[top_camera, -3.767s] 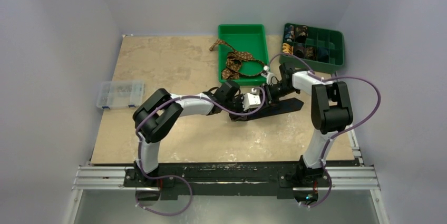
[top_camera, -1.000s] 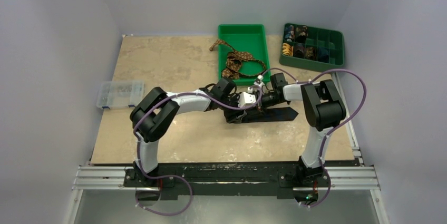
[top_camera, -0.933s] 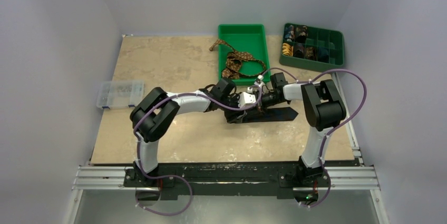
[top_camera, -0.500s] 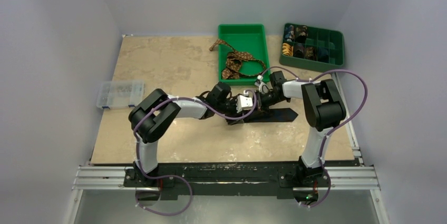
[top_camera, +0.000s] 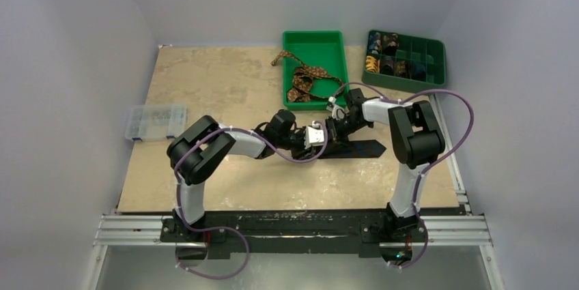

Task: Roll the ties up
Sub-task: Roll the tie at the center of the board.

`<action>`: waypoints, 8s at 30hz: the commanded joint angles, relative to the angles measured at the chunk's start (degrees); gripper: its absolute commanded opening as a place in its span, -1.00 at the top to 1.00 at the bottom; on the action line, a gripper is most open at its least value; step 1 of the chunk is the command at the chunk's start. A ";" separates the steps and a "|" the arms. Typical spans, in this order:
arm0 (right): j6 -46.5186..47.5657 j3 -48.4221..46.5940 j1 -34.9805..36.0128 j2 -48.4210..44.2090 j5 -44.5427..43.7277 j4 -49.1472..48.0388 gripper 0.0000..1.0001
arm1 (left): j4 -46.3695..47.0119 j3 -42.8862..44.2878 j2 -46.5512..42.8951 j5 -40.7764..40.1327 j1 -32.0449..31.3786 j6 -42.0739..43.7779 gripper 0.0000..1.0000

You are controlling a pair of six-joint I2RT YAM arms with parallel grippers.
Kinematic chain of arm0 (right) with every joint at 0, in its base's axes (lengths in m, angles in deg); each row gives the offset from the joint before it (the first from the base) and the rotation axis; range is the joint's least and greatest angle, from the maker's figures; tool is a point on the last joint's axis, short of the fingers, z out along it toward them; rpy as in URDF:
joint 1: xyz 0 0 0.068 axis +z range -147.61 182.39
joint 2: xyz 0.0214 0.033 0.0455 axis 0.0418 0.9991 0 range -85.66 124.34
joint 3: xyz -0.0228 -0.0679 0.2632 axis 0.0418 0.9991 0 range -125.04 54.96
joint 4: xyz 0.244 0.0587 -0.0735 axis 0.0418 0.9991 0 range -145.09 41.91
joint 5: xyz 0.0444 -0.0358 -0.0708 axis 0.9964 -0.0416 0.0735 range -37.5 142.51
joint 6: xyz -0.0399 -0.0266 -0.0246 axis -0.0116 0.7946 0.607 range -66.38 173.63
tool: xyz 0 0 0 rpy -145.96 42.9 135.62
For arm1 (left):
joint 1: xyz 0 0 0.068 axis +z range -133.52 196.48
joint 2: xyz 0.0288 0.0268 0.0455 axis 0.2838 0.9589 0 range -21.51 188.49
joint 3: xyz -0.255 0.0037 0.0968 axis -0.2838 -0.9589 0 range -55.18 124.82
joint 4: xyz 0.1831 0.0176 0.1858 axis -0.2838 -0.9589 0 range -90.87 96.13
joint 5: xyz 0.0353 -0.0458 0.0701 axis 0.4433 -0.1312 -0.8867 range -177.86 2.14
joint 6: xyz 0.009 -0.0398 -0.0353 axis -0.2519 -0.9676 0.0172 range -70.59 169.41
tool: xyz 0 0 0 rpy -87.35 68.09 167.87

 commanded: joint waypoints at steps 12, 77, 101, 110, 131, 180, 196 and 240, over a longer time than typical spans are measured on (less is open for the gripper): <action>8.93 -3.20 -4.65 -4.16 3.81 2.22 0.50 | -26.91 8.65 -1.38 -10.86 -0.62 1.44 0.65; 1.29 6.45 -0.59 -0.84 2.10 -13.29 1.00 | -14.57 -0.05 -7.75 -4.53 1.93 -6.23 -0.50; 5.75 1.80 2.33 0.98 -18.22 -7.76 1.00 | 20.00 -3.59 2.08 -1.82 0.97 -14.25 -0.49; 5.45 1.83 3.00 0.92 -14.63 -8.08 1.00 | 11.30 -1.96 2.37 -7.89 -0.61 -11.84 -0.08; 8.84 -0.57 -2.93 -5.81 -1.71 -2.98 0.27 | -32.45 5.65 -2.99 -11.66 -0.62 2.63 0.76; 7.23 -5.39 -0.15 -3.81 0.46 1.19 0.38 | -32.29 5.15 -3.69 -14.88 -0.53 1.56 0.74; 6.07 -4.52 -0.15 -3.59 -2.62 0.51 0.39 | -32.26 5.04 -3.60 -14.62 -0.53 1.59 0.72; 12.20 -2.15 1.17 -3.89 -4.33 9.11 1.00 | -29.15 3.32 -5.26 -12.44 1.10 -0.65 0.74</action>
